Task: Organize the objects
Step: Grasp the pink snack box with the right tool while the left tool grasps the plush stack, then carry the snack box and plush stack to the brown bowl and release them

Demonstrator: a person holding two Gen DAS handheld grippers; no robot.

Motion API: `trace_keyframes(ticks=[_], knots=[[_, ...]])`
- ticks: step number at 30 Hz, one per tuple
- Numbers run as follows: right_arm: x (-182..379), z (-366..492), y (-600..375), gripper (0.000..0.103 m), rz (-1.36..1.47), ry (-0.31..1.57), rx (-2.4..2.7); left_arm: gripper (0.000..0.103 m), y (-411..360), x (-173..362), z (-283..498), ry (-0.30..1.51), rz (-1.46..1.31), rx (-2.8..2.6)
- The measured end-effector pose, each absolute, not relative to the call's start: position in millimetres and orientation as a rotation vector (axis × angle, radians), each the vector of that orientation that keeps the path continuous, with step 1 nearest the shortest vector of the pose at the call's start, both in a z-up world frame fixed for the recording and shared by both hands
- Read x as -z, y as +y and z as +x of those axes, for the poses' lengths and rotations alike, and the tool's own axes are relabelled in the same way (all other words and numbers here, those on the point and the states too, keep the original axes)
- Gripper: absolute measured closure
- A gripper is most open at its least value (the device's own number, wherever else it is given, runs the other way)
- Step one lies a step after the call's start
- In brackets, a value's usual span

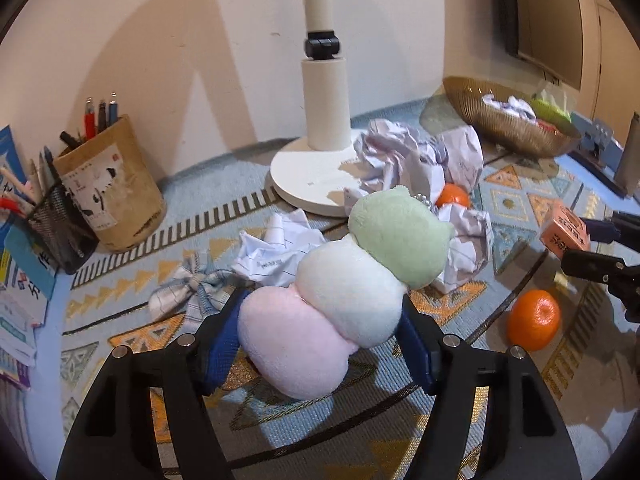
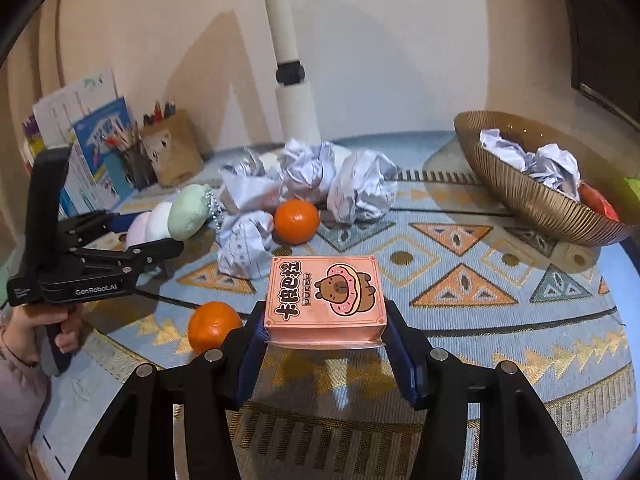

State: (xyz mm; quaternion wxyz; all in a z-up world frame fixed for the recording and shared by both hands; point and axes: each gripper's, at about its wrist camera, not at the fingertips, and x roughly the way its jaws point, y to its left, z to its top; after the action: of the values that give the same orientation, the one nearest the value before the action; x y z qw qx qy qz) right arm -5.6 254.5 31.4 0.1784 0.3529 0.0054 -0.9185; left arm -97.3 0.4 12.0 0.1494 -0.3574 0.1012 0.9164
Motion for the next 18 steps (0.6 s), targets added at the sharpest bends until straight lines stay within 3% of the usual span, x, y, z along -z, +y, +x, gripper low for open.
trace_keyframes(ticks=[9,18], knots=[[-40,4,228,0.049,0.849,0.068,2.604,0.034,-19,-24,-91,0.174,-0.926,-2.700],[-60,44,229,0.049,0.517,0.106,2.607,0.034,-37,-33,-82,0.048,-0.835,-2.789]])
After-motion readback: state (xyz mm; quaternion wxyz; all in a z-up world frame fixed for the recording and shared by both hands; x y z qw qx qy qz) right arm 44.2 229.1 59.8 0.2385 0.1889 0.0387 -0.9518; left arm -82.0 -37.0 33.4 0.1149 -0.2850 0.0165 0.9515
